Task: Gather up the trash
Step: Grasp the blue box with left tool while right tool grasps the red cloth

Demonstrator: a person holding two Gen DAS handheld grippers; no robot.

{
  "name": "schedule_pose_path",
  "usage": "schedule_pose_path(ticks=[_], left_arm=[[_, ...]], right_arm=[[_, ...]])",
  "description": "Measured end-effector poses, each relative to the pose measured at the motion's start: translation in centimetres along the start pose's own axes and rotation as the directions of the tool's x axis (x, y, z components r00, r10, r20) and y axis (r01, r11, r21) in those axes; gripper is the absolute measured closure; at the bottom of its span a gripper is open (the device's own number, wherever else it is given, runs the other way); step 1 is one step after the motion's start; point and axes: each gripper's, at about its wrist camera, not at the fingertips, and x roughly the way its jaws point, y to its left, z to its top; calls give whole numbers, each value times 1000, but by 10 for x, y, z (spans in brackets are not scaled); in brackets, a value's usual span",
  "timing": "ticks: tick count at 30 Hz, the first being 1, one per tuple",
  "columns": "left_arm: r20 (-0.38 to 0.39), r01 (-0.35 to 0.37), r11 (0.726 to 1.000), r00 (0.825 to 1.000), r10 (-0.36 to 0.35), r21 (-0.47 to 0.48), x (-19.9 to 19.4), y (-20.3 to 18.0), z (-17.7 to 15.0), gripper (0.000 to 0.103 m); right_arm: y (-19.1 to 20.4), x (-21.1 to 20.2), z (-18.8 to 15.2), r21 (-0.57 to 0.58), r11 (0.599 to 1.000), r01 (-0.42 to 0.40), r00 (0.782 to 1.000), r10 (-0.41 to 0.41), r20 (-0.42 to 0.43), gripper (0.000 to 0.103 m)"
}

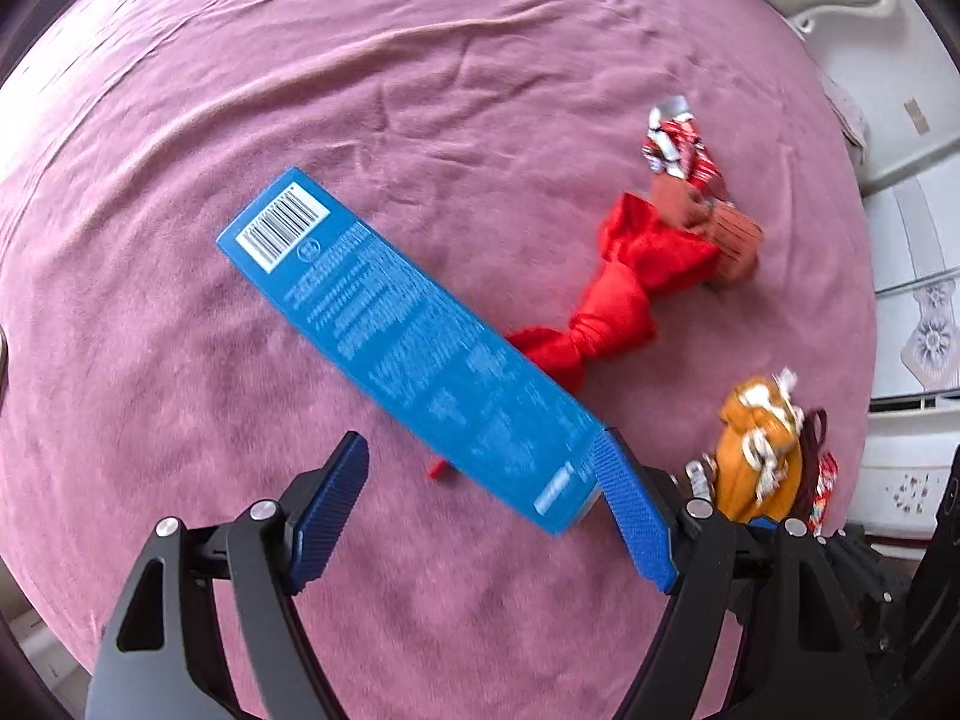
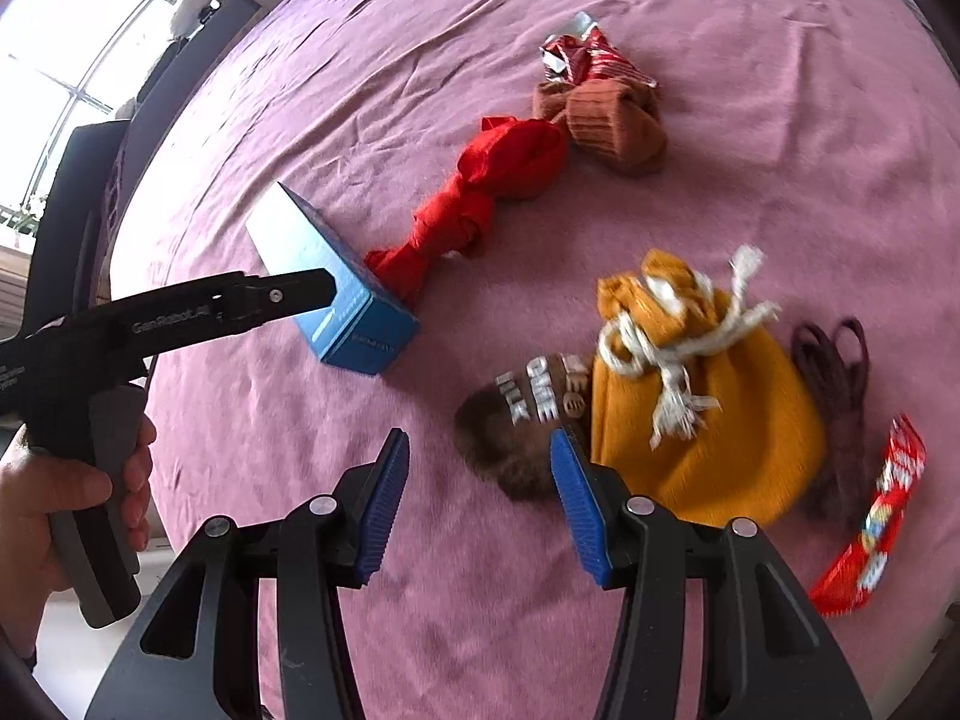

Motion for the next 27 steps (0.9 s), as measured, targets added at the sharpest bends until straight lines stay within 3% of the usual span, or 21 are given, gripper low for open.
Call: schedule_pose_path(ticks=[6,12,15,20,27], left_arm=[[-24,29,994,999,-32,-108,20,9,21,25],[-66,12,981,998,-25,-191,38,17,38,25],[-79,3,976,997,-21,-219,46,24,42,32],[-61,17,977,998,-31,-212,46,34,42,50],[-31,41,986,998,-47,-161,29,47,36,51]], right_arm=[[0,10,17,-8,1000,-6,1000,6,-6,54],[-2,20,30,2,1000,-16,1000,16,-11,54],[-3,27,38,12,1000,-21,1000,21,-10,54],[-4,39,54,34,999,-29,999,29,-13,54],[2,55,80,44,998,-50,999,50,-11,54]])
